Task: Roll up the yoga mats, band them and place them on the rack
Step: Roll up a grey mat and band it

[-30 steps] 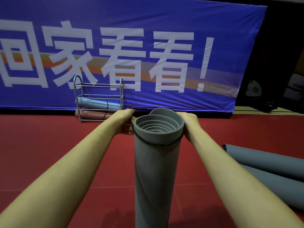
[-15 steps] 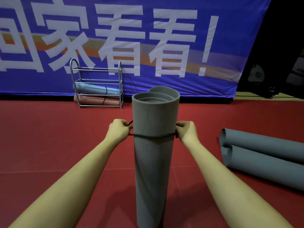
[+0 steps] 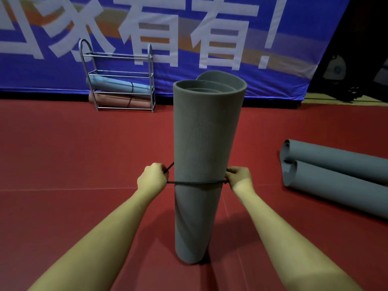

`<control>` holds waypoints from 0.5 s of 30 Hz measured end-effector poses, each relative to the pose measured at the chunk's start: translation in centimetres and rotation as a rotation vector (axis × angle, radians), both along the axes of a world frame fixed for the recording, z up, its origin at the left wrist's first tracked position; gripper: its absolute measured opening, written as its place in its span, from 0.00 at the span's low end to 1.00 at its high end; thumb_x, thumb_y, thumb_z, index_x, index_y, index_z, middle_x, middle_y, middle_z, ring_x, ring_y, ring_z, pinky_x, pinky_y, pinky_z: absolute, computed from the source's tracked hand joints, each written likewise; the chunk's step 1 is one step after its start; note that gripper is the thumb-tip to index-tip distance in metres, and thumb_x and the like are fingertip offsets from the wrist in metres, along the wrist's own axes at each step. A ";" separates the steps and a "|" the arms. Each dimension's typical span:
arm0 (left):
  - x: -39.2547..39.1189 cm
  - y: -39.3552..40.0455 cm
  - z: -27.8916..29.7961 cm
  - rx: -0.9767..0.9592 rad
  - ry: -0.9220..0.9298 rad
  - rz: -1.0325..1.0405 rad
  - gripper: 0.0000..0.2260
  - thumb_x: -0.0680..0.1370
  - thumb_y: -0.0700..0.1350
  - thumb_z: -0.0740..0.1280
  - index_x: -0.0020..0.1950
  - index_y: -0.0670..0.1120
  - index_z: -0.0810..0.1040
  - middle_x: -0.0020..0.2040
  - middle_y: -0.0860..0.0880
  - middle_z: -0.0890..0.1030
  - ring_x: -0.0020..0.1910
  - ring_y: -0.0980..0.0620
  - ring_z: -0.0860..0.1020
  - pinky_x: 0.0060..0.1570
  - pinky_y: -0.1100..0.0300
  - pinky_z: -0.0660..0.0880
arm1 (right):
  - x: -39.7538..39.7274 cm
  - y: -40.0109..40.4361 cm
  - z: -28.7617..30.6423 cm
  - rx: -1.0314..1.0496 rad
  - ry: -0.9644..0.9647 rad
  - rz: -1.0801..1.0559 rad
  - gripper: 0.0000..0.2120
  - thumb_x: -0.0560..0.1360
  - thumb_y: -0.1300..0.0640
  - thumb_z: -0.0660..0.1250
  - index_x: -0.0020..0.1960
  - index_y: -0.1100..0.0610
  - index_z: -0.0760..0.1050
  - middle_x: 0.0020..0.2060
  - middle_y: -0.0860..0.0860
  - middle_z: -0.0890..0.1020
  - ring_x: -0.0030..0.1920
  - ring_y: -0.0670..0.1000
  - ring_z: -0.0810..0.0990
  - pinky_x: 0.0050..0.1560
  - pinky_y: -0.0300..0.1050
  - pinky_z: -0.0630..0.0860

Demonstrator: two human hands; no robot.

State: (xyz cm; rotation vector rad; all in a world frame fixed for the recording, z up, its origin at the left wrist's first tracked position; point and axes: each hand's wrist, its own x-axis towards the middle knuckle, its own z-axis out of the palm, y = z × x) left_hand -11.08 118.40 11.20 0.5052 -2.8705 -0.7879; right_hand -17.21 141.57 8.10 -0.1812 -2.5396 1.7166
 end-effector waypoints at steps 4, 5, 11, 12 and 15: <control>0.1 0.1 -0.6 0.070 0.040 0.021 0.08 0.78 0.42 0.60 0.45 0.45 0.79 0.38 0.45 0.82 0.35 0.45 0.81 0.39 0.55 0.77 | 1.0 -0.3 -0.9 -0.043 -0.021 -0.001 0.04 0.70 0.70 0.67 0.38 0.68 0.81 0.27 0.55 0.75 0.32 0.49 0.70 0.35 0.47 0.66; -0.1 0.3 -0.3 0.164 0.076 0.030 0.08 0.78 0.41 0.61 0.42 0.44 0.79 0.35 0.46 0.81 0.30 0.49 0.81 0.37 0.55 0.79 | 1.3 -0.6 -0.4 -0.098 -0.012 -0.006 0.05 0.70 0.71 0.66 0.38 0.69 0.80 0.25 0.54 0.74 0.29 0.47 0.69 0.33 0.44 0.65; -0.9 0.9 0.7 0.537 0.197 0.068 0.11 0.77 0.45 0.67 0.38 0.39 0.79 0.34 0.45 0.78 0.29 0.51 0.73 0.32 0.60 0.75 | 2.5 -1.8 1.2 -0.564 -0.082 -0.035 0.11 0.76 0.66 0.66 0.36 0.56 0.75 0.19 0.43 0.74 0.23 0.41 0.71 0.23 0.31 0.67; -0.9 0.9 0.4 0.629 0.195 0.076 0.14 0.77 0.47 0.67 0.36 0.39 0.78 0.34 0.45 0.79 0.31 0.49 0.75 0.35 0.56 0.78 | 2.8 -1.8 1.3 -0.591 -0.067 -0.034 0.11 0.77 0.63 0.66 0.36 0.55 0.76 0.21 0.43 0.75 0.26 0.43 0.71 0.23 0.32 0.67; -0.6 1.4 0.5 0.824 0.189 0.046 0.17 0.79 0.52 0.64 0.38 0.42 0.79 0.40 0.44 0.81 0.36 0.48 0.78 0.37 0.54 0.79 | 3.2 -1.8 2.1 -0.568 -0.046 -0.008 0.10 0.79 0.49 0.63 0.47 0.52 0.79 0.35 0.45 0.80 0.36 0.46 0.75 0.36 0.38 0.72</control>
